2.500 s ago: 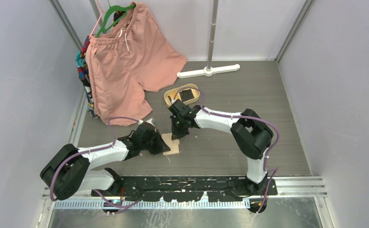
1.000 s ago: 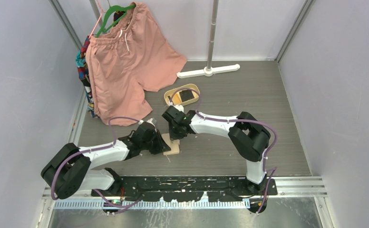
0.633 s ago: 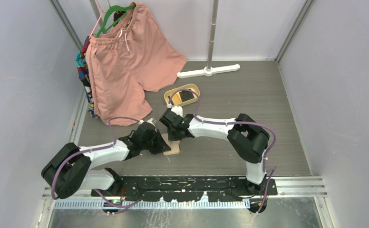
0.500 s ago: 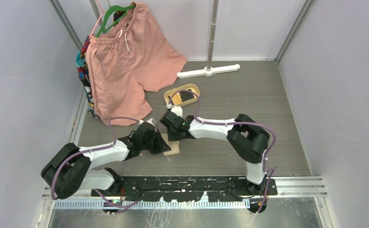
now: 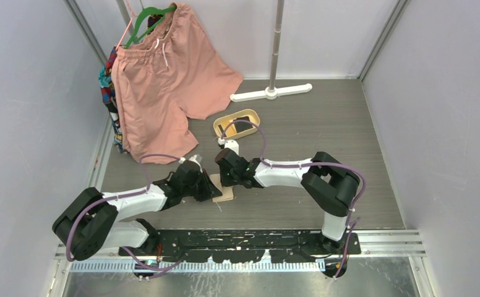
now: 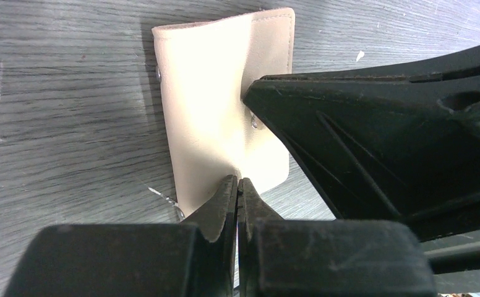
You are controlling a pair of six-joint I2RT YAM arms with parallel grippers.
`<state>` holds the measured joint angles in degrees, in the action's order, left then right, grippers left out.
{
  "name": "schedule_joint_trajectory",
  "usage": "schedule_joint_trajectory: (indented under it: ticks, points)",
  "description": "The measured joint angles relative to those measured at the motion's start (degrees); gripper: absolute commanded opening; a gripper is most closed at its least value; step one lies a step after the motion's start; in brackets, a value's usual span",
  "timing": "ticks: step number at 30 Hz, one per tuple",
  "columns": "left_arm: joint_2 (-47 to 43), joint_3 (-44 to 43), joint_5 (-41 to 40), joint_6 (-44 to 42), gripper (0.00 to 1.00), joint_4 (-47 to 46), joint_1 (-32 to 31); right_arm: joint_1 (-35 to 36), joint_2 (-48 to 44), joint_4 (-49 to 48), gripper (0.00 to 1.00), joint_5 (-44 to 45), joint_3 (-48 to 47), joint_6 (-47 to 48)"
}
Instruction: Take the credit cards out of the card holder
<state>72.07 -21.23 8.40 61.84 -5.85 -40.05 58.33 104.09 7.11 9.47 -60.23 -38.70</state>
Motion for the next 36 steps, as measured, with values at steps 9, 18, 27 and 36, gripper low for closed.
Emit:
schedule_joint_trajectory:
  ticks: [9,18,27,36]
  points:
    - [0.00,0.42,0.22,1.44,0.00,-0.57,0.50,0.00,-2.23,-9.49,0.01,-0.57,6.38,1.66]
    - [-0.09,0.42,-0.02,2.78,0.00,-0.13,0.72,0.52,-4.52,-20.37,0.01,-0.22,13.79,1.68]
    - [1.36,-0.17,-0.66,3.56,0.00,0.28,0.76,4.37,-8.02,-25.66,0.01,0.57,20.17,1.53]
    - [5.09,-2.40,-1.11,3.37,0.00,-3.04,0.83,7.37,-13.92,-23.80,0.01,6.27,25.00,-0.09]
